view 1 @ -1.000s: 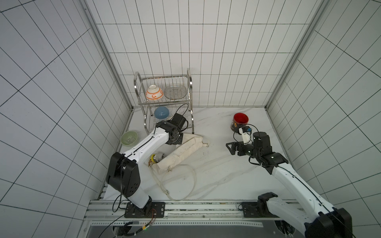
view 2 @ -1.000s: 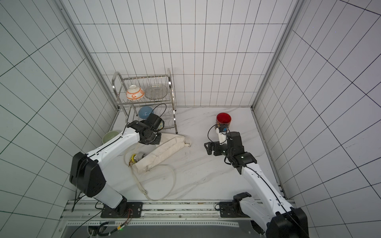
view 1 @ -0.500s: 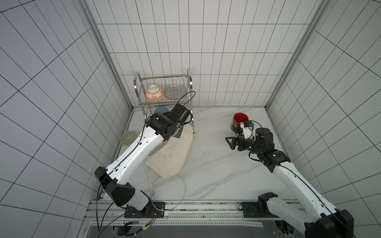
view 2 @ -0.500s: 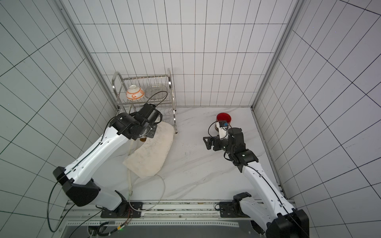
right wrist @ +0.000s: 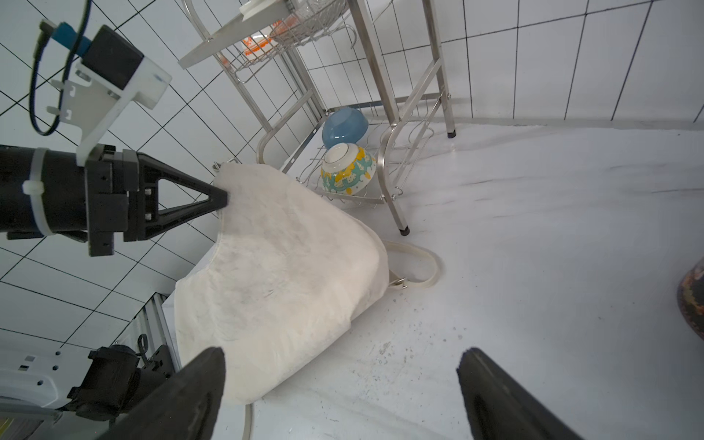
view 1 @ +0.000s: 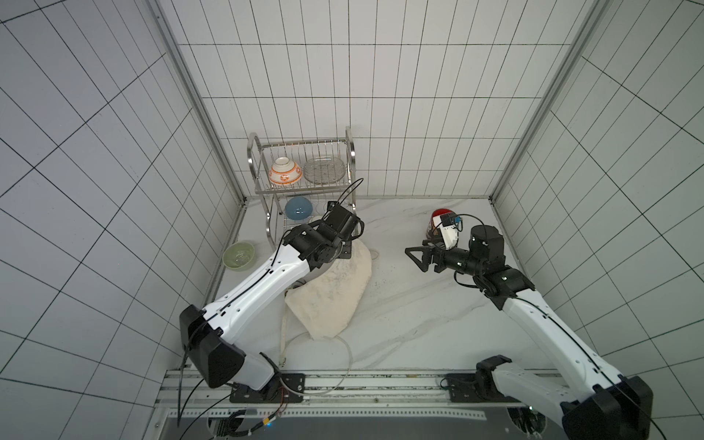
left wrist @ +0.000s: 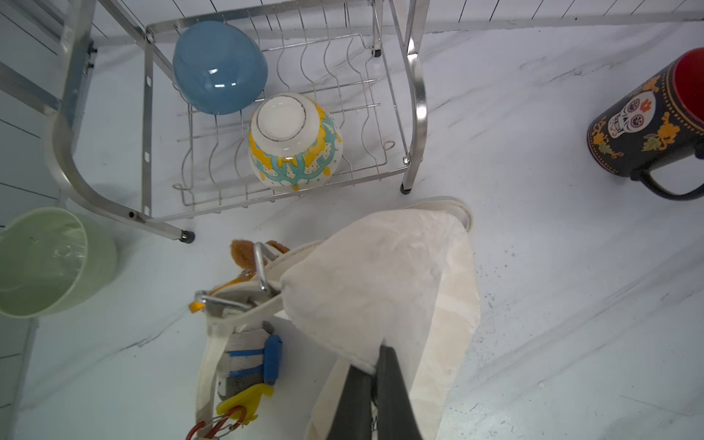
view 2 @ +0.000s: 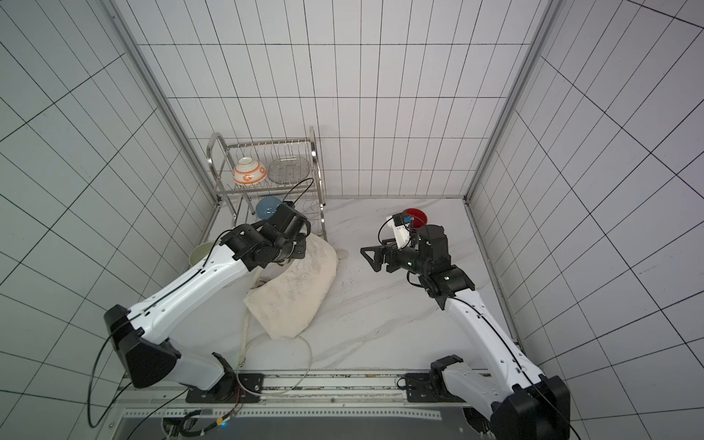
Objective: Remove the decoration from the bag
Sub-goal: Pick up the bag from the center of the board.
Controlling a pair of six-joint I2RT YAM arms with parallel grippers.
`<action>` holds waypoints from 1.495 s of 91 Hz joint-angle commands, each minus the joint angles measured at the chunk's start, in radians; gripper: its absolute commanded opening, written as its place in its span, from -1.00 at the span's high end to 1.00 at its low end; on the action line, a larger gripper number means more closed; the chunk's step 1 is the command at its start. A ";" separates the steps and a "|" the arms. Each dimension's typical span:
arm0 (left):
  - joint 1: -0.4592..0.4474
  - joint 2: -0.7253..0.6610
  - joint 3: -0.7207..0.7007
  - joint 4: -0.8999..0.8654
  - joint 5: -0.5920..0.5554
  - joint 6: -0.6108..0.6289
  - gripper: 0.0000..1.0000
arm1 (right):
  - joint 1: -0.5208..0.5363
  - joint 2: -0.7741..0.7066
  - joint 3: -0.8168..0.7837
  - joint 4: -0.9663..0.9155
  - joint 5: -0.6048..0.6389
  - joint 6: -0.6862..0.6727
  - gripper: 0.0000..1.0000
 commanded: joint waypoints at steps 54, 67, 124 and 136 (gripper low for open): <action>-0.014 0.198 0.322 -0.155 -0.058 -0.734 1.00 | 0.404 0.279 0.072 0.178 0.456 0.191 -0.99; 0.006 0.154 0.279 -0.085 0.010 -0.785 1.00 | 0.453 0.265 -0.035 0.316 0.492 0.031 -1.00; 0.088 0.065 0.113 -0.008 0.281 -0.978 1.00 | 0.869 0.389 -0.157 0.387 0.832 -0.804 -0.99; 0.092 0.071 0.135 -0.039 0.279 -0.984 1.00 | 0.893 0.458 -0.122 0.374 0.883 -0.868 -0.99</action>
